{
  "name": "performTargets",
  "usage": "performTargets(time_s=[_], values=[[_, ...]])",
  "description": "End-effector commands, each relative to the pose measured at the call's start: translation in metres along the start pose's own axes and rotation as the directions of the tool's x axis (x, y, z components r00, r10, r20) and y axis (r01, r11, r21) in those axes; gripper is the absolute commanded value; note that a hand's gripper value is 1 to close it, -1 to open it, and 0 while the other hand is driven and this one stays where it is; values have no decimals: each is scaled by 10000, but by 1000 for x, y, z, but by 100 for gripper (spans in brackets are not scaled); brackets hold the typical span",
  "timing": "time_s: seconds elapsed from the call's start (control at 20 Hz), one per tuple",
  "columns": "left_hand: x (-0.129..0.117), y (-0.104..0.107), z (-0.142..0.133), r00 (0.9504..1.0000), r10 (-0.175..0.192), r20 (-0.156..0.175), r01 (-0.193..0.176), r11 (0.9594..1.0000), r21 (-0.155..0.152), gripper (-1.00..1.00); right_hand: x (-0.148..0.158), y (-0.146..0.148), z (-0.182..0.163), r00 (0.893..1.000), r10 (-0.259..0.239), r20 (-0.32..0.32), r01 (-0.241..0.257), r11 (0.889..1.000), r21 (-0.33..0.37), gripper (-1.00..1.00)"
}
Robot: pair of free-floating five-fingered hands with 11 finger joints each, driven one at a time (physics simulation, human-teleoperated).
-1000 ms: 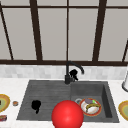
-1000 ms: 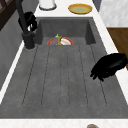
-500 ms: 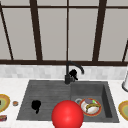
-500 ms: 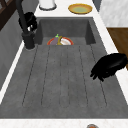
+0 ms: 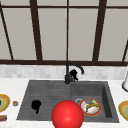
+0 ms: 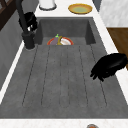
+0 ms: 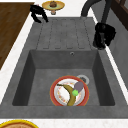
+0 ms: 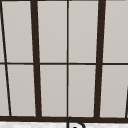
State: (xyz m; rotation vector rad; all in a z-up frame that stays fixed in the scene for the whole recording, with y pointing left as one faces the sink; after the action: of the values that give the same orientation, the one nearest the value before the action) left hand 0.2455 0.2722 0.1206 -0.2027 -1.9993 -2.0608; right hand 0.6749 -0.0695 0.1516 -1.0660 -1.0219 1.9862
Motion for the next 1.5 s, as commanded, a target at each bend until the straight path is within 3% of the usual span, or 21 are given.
performTargets(time_s=[0.0,0.05,0.1,0.3,0.55,0.7,1.1,1.2,1.3,1.45], values=[[0,0,0,10000,0,0,0,10000,0,0,-10,-10,4,9989,128,-452,-147,9989,-435,-100],[0,0,0,10000,0,0,0,10000,0,0,-22,-23,11,9987,492,-96,-496,9977,-460,-100],[0,0,0,10000,0,0,0,10000,0,0,-32,-31,13,9986,513,88,-510,9982,-318,-100],[0,0,0,10000,0,0,0,10000,0,0,-53,-40,30,9997,53,249,-43,9993,-371,-100],[0,0,0,10000,0,0,0,10000,0,0,-59,-9,39,9952,-113,975,153,9991,-401,-100],[0,0,0,10000,0,0,0,10000,0,0,-59,6,53,9954,-486,829,514,9982,-315,-100],[0,0,0,10000,0,0,0,10000,0,0,-82,42,86,9951,-468,867,537,9954,-788,-100],[0,0,0,10000,0,0,0,10000,0,0,-85,48,88,9909,-972,927,1080,9868,-1203,-100],[0,0,0,10000,0,0,0,10000,0,0,-83,52,89,9835,-1580,878,1714,9693,-1764,-100],[0,0,0,10000,0,0,0,10000,0,0,-86,53,98,9745,-2046,924,2200,9526,-2102,-100]])
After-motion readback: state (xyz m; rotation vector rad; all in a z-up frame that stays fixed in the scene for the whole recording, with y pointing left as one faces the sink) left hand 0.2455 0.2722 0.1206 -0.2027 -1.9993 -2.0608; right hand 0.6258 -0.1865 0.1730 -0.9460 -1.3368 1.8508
